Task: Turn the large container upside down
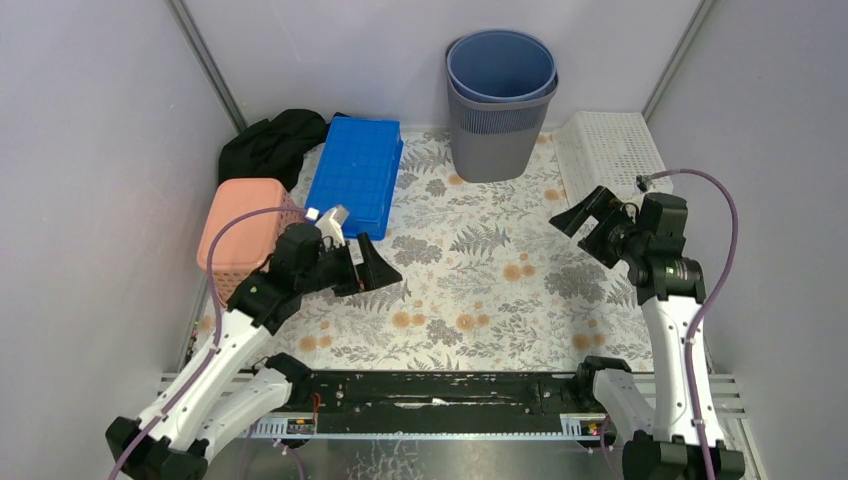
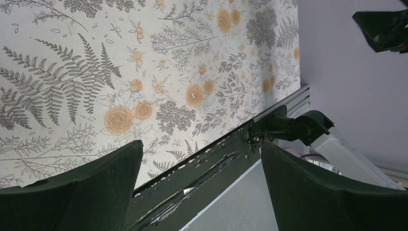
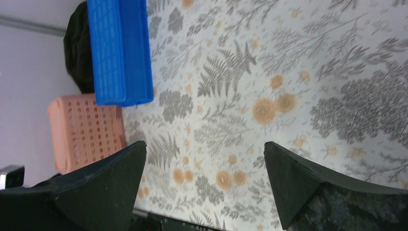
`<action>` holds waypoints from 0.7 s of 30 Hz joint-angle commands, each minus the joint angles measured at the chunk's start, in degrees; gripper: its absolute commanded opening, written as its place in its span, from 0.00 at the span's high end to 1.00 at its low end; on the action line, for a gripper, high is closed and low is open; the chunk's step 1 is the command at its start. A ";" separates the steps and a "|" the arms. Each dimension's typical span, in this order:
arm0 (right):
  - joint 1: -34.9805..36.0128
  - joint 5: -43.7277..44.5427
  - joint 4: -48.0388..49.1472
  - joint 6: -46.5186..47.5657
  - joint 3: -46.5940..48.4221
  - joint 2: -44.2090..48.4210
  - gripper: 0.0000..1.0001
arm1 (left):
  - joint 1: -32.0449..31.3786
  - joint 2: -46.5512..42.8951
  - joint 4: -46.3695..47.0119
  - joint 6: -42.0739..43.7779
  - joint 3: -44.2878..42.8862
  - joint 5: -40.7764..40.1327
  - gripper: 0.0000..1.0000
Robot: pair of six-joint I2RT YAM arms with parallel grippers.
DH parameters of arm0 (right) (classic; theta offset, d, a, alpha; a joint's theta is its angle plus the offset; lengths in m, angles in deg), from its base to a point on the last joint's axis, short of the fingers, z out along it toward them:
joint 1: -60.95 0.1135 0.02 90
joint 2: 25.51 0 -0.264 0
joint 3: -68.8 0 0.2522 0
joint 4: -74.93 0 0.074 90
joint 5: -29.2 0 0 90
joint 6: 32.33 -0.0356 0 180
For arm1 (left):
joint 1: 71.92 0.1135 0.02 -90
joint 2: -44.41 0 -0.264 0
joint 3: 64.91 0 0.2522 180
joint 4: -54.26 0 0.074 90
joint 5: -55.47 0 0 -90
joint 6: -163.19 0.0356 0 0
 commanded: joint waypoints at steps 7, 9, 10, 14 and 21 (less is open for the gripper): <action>0.29 -9.52 -9.79 2.08 2.70 7.30 0.01 | -0.34 -11.95 -4.47 -4.59 2.42 -0.23 0.00; 0.29 -10.04 -9.59 1.56 1.63 8.28 0.01 | -0.33 -13.77 -5.73 -5.04 2.71 -0.41 0.00; 0.29 -10.26 -9.53 1.41 1.19 8.71 0.01 | -0.30 -14.66 -6.52 -5.18 2.69 -0.66 0.00; 0.29 -10.95 -9.29 0.58 0.03 9.44 0.00 | -0.29 -16.89 -9.58 -5.57 2.07 -1.58 0.00; 0.45 -10.87 -8.19 1.07 -2.66 9.64 0.01 | -0.34 -18.77 -9.95 -7.39 3.15 -2.32 0.00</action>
